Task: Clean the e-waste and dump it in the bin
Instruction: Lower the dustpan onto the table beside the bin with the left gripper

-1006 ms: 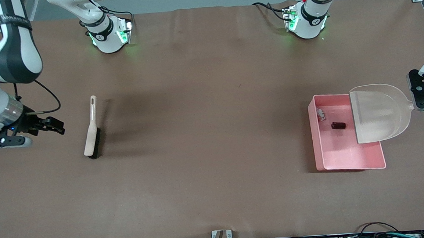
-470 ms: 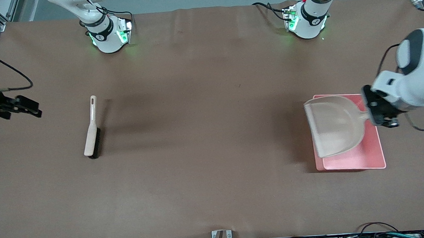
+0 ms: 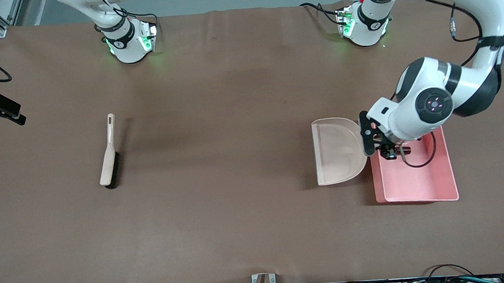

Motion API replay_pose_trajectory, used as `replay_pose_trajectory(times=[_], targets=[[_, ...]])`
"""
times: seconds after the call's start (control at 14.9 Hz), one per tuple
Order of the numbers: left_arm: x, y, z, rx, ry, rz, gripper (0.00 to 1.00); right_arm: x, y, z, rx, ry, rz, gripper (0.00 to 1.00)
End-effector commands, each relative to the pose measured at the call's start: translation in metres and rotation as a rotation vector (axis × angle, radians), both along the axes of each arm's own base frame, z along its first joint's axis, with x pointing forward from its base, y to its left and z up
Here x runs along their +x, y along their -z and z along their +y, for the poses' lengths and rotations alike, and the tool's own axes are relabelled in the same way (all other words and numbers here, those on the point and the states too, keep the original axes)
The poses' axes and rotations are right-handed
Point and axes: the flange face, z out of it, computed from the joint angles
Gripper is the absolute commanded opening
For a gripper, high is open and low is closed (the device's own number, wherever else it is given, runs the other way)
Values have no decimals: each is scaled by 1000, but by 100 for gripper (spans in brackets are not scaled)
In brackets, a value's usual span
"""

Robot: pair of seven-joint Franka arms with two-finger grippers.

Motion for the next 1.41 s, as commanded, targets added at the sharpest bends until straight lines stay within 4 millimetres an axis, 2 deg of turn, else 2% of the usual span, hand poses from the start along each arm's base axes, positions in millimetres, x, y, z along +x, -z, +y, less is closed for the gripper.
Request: replay_pose_trajectory(times=[0.0, 0.13, 0.2, 0.34, 0.54, 0.67, 0.87, 1.07, 1.14, 1.34], targets=[[-12, 8, -19, 16, 81, -38, 0, -1, -12, 3, -2, -4, -11, 100], [-14, 15, -35, -12, 105, -60, 0, -3, -11, 2, -6, 1, 9, 100], [-18, 19, -53, -23, 126, -64, 0, -3, -11, -1, -8, 6, 5, 100], [-17, 27, -64, -52, 133, -80, 0, -4, -11, -4, -3, 12, 9, 100], [-12, 56, -70, -64, 101, -107, 0, -2, -11, 4, -5, -2, 3, 100], [-20, 62, -90, -47, 38, -117, 0, -2, -12, 11, -3, -14, -2, 100], [-28, 71, -118, -31, -20, -129, 0, -3, -15, 38, -14, -61, -6, 100], [-23, 78, -121, -37, -18, -129, 0, -5, -16, 37, -11, -60, -8, 100], [-27, 78, -128, -36, 5, -130, 1, -5, -17, 38, -14, -61, -12, 100], [-29, 87, -132, -38, 22, -122, 1, -5, -15, 32, -15, -6, -4, 100]])
